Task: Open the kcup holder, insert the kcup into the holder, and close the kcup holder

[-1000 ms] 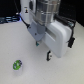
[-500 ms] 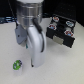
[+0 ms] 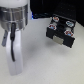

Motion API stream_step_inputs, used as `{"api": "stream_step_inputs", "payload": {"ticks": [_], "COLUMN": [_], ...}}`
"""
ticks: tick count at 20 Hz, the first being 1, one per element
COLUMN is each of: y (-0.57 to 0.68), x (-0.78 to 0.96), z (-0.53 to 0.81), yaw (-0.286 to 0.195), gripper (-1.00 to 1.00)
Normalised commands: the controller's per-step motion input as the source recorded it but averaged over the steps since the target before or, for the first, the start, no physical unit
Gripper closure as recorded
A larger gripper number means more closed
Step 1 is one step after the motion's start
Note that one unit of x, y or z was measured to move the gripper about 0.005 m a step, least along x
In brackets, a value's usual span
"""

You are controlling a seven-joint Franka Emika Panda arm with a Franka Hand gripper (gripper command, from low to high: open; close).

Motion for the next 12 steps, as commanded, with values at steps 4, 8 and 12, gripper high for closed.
{"api": "stream_step_inputs", "payload": {"ticks": [4,8,12], "y": [-0.32,-0.29,-0.23], "x": [0.32,0.2,0.14], "z": [-0.13,-0.17,-0.15], "yaw": [-0.178,-0.138,-0.109], "gripper": [-1.0,-1.0,-1.0]}}
